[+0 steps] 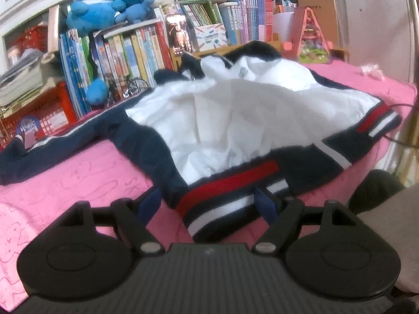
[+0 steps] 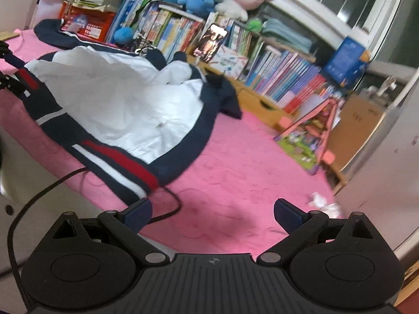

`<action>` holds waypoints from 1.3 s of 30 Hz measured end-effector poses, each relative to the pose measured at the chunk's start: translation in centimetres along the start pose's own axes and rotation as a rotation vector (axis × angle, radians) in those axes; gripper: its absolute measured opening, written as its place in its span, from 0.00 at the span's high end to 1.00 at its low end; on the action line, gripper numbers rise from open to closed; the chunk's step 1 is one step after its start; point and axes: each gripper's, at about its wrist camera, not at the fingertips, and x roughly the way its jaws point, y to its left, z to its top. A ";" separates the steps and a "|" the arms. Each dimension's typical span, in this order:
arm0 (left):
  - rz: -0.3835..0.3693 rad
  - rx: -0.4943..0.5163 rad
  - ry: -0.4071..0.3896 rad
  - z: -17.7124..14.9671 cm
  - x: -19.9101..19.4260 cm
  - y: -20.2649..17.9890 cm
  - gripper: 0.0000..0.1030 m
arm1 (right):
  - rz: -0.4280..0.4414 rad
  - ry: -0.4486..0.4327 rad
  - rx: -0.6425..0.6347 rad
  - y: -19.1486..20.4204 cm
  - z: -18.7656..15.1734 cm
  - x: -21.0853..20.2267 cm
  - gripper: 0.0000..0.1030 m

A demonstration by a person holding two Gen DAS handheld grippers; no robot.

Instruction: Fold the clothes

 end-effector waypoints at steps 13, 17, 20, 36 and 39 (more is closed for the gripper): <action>0.048 0.052 -0.031 -0.8 -0.9 -1.3 0.24 | -0.020 -0.097 0.012 -0.6 0.3 -4.9 0.01; 0.074 0.109 -0.027 -1.4 -1.4 -2.3 0.24 | 0.100 -0.134 -0.025 4.1 1.6 -2.6 0.01; 0.092 0.105 -0.035 -1.5 -1.5 -2.5 0.24 | 0.200 -0.155 -0.045 8.3 2.7 -0.4 0.01; -0.011 -0.080 -0.074 -0.2 -1.8 0.3 0.22 | 0.360 -0.258 -0.055 18.2 7.5 4.3 0.01; 0.038 0.008 -0.037 -0.6 -1.9 -0.2 0.22 | 0.348 -0.276 -0.060 19.1 7.8 5.1 0.00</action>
